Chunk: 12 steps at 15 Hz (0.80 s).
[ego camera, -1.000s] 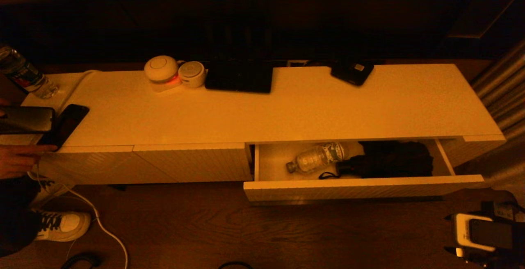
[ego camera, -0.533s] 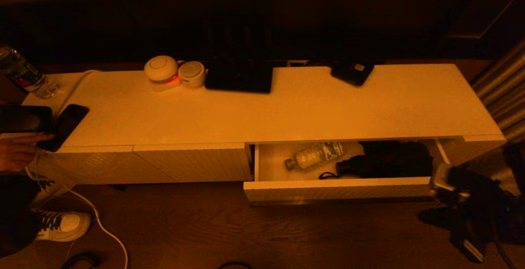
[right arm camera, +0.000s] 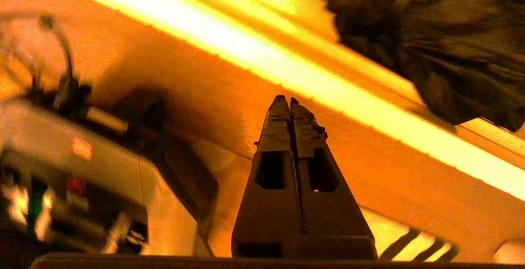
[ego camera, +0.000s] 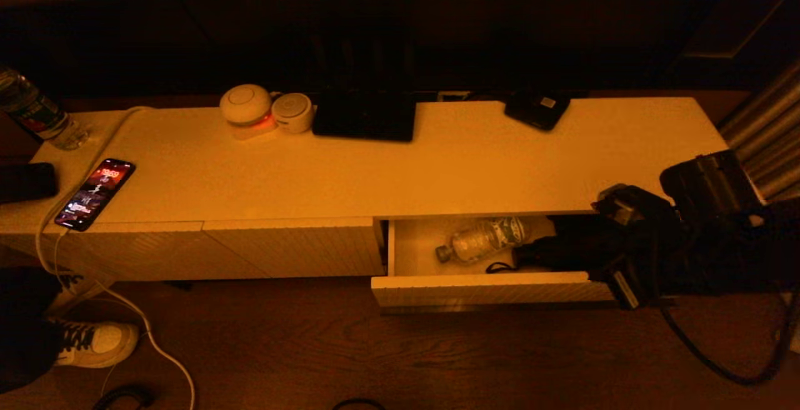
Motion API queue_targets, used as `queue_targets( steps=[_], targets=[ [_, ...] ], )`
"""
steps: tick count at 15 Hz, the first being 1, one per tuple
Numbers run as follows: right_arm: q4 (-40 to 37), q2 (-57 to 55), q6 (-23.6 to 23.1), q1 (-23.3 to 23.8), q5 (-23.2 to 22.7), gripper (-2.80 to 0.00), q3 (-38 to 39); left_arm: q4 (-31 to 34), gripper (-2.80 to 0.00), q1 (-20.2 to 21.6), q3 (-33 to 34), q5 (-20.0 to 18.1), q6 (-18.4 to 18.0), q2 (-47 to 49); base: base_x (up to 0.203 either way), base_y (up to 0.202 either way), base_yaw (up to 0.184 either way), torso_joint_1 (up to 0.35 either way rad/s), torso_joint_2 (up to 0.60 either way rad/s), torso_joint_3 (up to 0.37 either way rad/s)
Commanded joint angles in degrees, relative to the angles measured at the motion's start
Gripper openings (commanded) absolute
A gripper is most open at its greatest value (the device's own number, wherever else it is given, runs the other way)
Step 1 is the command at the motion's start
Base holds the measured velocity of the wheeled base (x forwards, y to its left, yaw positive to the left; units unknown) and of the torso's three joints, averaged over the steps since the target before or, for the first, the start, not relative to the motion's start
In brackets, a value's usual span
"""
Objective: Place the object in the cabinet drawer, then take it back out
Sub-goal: Open the drawer
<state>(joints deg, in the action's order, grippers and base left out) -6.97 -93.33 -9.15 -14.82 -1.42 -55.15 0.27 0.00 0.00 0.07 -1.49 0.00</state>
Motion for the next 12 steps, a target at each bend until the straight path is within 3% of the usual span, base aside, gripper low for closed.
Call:
queue_targets(
  steps=[1,7,12],
  targets=[
    [-0.1,-4.3,1.8,-0.2,1.0,-2.80,-2.7,0.0,-2.80,0.0,0.0,0.0,0.0,0.0,0.000,0.000,0.000,0.000,0.00,0.000],
    [-0.4,-11.1,10.4,-0.6,3.1,-2.80,-10.5,0.0,-2.80,0.0,0.0,0.0,0.0,0.0,0.000,0.000,0.000,0.000,0.00,0.000],
    [-0.4,-14.3,13.6,-0.9,3.1,-2.80,-12.7,0.0,-2.80,0.0,0.0,0.0,0.0,0.0,0.000,0.000,0.000,0.000,0.00,0.000]
  ],
)
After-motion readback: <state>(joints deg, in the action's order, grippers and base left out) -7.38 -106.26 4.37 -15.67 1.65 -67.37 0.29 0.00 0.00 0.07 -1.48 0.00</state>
